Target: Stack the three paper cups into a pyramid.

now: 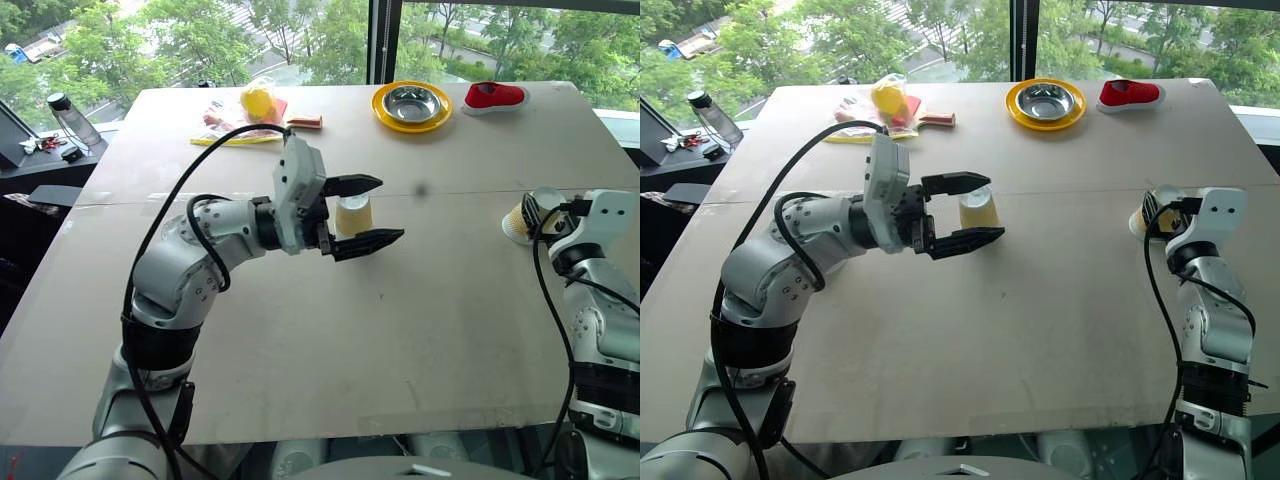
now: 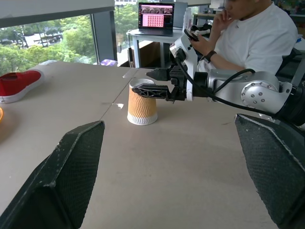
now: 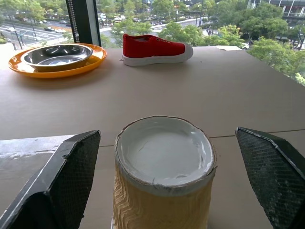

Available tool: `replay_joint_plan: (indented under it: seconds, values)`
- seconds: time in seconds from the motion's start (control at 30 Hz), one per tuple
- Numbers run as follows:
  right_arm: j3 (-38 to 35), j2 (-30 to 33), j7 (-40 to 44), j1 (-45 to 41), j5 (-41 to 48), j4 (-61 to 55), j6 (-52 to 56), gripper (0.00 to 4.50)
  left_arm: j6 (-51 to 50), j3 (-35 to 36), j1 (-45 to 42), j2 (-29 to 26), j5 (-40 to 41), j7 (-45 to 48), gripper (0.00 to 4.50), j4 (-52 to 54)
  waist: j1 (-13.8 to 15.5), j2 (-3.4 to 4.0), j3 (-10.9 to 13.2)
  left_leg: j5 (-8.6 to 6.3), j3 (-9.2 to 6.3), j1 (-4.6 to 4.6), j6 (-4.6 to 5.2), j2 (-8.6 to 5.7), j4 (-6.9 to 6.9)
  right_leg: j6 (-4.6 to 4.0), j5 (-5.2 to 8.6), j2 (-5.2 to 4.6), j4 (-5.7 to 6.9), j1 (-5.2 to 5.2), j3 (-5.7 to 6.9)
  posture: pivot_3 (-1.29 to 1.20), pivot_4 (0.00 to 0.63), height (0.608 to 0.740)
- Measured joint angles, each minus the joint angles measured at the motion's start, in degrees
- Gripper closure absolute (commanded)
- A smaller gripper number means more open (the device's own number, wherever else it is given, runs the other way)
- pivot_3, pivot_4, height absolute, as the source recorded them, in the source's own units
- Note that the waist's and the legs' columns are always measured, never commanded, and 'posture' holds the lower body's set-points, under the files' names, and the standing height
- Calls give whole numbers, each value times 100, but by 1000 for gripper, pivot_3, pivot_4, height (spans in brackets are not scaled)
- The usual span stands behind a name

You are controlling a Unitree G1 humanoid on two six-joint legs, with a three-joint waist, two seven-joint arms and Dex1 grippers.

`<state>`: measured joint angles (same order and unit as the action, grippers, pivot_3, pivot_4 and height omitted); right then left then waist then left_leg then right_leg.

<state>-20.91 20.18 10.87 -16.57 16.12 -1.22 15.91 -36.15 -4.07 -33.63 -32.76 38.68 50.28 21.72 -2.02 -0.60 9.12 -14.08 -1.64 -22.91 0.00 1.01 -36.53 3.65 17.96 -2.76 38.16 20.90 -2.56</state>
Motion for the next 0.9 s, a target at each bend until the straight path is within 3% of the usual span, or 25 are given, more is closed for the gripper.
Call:
replay_joint_plan:
  seconds: [0.37, 0.53, 0.6, 0.9]
  values:
    - [34, -1, -15, -36, -15, 232, -70, 18, 19, -55, -75, 48, -133, 43, 0, -2, -1, 0, 0, 0, 0, 0, 0, 0, 0, 0, 0, 0, 1, 0, 0, 0, 150, 740]
    - [31, -67, -40, -140, 42, 236, -66, 2023, 19, -54, -120, 90, -138, 52, 0, -2, -1, 0, 0, 0, -1, 0, 0, 0, -2, 0, 0, 0, 3, 0, 1, 0, 150, 740]
    - [31, -68, -42, -140, 46, 238, -66, 2478, 19, -54, -131, 90, -142, 55, 0, -2, -1, 0, 0, 0, 0, 0, 0, 0, -2, 0, 0, 0, 3, 0, 0, 0, 150, 740]
    - [127, -67, 5, -159, 46, 200, -17, 2479, 16, -32, -144, 82, -143, 22, 0, -2, -14, 0, 0, 0, 0, 1, 0, 0, -3, 0, 0, 0, 5, 0, -1, 0, 150, 740]
